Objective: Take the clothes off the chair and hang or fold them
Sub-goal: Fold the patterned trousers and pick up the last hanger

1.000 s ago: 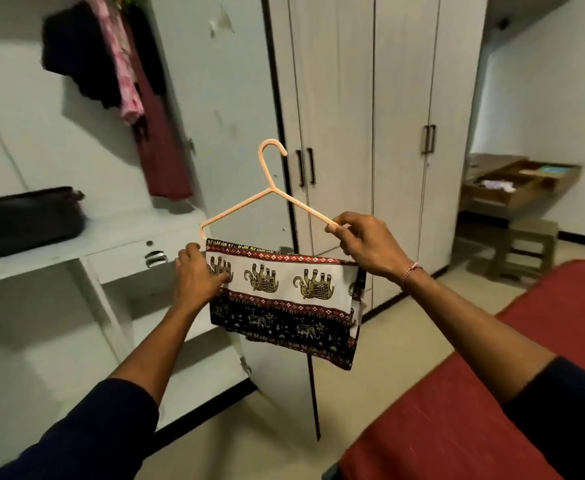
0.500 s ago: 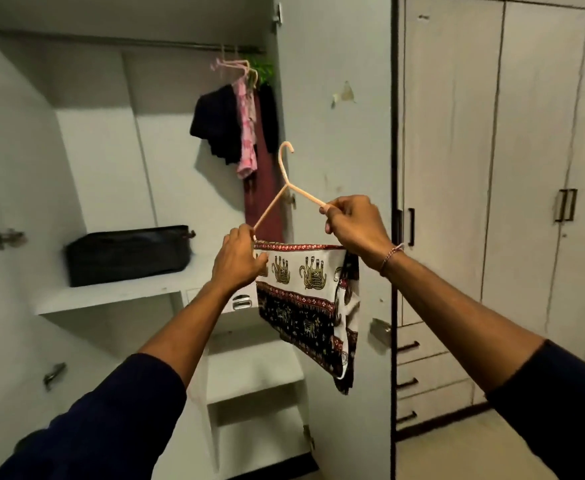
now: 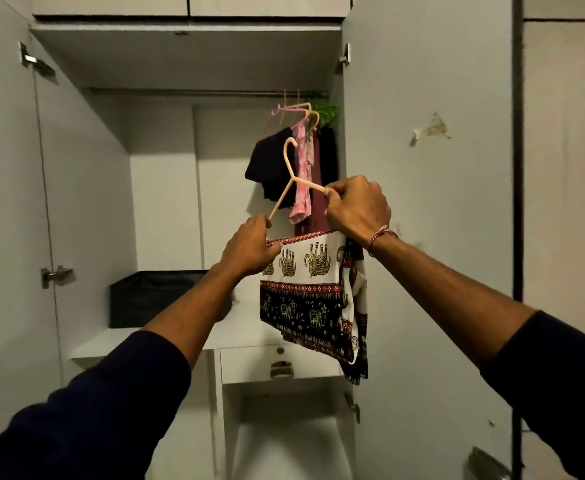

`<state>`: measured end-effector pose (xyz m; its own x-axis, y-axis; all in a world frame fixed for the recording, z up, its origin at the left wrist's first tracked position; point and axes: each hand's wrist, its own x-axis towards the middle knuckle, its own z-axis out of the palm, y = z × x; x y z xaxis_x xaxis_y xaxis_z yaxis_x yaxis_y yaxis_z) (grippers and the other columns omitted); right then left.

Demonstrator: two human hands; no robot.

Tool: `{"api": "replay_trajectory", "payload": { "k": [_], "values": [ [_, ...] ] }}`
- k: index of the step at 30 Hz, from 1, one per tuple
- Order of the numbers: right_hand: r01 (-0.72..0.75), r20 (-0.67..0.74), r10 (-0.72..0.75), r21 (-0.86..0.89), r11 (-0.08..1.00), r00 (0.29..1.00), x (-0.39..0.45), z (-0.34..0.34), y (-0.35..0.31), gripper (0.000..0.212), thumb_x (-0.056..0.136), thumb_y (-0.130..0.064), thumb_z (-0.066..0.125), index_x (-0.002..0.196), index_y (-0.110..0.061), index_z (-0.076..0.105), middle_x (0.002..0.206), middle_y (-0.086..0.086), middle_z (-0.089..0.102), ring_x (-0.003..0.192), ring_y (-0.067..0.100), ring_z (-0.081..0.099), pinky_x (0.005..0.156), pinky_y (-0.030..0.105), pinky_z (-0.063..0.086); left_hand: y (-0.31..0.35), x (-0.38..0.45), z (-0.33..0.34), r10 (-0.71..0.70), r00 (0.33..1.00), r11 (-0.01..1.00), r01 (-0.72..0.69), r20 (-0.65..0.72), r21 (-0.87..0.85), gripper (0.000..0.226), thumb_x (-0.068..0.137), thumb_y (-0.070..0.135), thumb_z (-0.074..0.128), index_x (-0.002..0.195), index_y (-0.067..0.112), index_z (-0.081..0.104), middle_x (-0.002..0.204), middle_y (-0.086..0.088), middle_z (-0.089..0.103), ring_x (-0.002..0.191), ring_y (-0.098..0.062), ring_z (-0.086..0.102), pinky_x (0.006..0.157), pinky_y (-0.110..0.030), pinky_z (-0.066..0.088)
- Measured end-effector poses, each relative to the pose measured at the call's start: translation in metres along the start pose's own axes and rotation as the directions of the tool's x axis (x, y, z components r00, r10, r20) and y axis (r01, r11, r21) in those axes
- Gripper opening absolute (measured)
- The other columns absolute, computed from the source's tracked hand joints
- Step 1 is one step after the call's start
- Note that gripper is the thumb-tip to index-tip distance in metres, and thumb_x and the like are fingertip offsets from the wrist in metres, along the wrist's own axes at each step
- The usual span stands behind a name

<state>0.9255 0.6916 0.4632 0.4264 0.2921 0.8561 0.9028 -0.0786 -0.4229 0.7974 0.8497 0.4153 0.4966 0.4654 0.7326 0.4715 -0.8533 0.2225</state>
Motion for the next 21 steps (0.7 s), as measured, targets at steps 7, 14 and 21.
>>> {"api": "replay_trajectory", "payload": {
  "k": [7,14,21],
  "values": [
    [0.082,-0.082,-0.09,-0.098,0.992,0.993,0.084,0.108,-0.006,0.021,0.098,-0.031,0.059,0.106,-0.019,0.075,0.091,0.002,0.071,0.078,0.02,0.06,0.058,0.024,0.041,-0.066,0.102,0.012,0.026,0.996,0.996,-0.018,-0.083,0.092,0.051,0.09,0.035,0.07,0.128,0.011,0.046,0.125,-0.011,0.057,0.108,-0.027,0.057,0.089,-0.043,0.052],
    [0.116,-0.103,-0.143,-0.237,0.965,0.984,0.169,0.213,-0.024,0.016,0.097,-0.027,0.064,0.102,-0.013,0.071,0.093,0.007,0.066,0.087,0.026,0.063,0.068,0.035,0.051,-0.143,0.214,0.025,0.149,0.983,0.979,-0.131,-0.107,0.154,0.051,0.087,0.038,0.072,0.125,0.015,0.047,0.123,-0.009,0.058,0.104,-0.024,0.058,0.084,-0.04,0.054],
    [0.12,-0.169,-0.169,-0.266,0.956,0.971,0.261,0.296,-0.026,0.013,0.095,-0.017,0.065,0.1,-0.007,0.07,0.087,0.006,0.065,0.083,0.024,0.062,0.065,0.035,0.052,-0.208,0.324,0.04,0.234,0.961,0.958,-0.203,-0.144,0.202,0.056,0.088,0.039,0.071,0.13,0.014,0.044,0.128,-0.01,0.057,0.11,-0.025,0.057,0.084,-0.037,0.05]
  ]
}}
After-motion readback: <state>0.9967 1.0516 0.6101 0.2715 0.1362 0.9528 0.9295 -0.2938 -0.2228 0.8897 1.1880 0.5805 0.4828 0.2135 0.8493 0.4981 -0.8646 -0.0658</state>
